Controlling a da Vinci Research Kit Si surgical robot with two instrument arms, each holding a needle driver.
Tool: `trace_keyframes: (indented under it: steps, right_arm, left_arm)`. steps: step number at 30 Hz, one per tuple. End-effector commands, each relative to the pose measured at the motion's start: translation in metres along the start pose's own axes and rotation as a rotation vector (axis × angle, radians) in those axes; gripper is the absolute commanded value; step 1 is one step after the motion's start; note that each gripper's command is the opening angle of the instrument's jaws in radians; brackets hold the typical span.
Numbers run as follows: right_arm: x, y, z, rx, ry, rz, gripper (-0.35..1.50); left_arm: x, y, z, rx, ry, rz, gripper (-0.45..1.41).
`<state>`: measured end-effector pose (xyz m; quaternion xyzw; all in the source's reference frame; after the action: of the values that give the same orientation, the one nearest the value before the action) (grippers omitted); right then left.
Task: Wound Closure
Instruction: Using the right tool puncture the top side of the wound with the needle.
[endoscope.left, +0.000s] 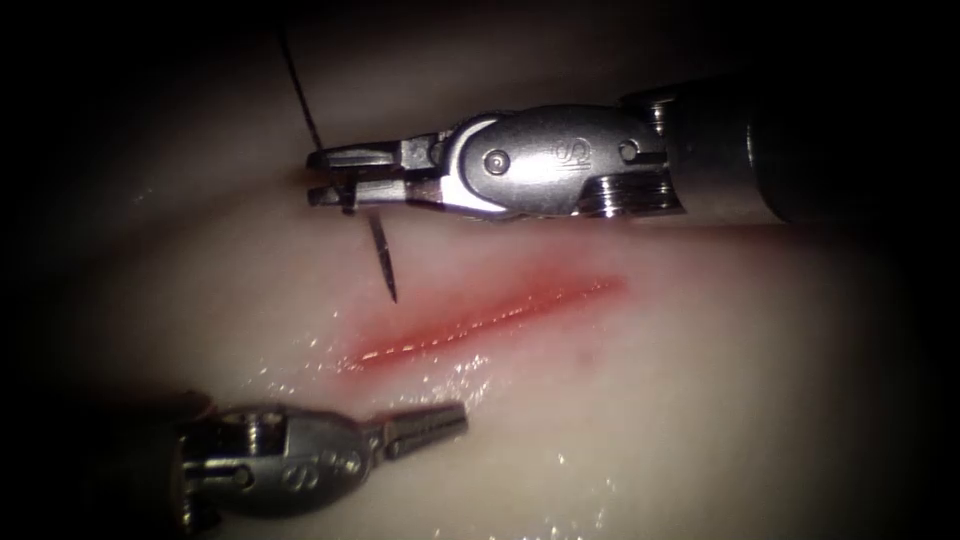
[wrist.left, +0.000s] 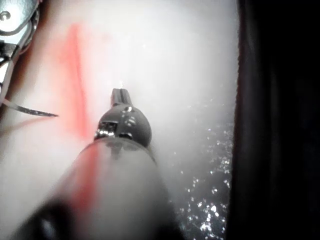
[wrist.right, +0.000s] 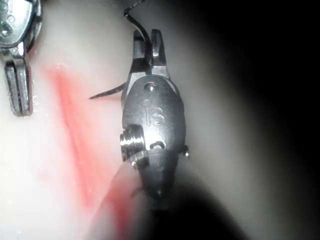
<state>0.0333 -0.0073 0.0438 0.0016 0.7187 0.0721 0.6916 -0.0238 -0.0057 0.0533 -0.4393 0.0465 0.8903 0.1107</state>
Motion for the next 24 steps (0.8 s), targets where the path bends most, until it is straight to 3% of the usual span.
trace_keyframes:
  steps: [1,24]
  right_arm:
    - [-0.0004,0.0003,0.0004,0.000,0.001,-0.013,-0.35]
    - [-0.0017,-0.0020,-0.0005,0.026,-0.016,-0.125,-0.35]
  left_arm:
    - [-0.0002,0.0003,0.0006,-0.002,0.001,-0.002,-0.42]
    - [0.0002,0.0000,-0.0001,-0.011,0.002,-0.008,-0.40]
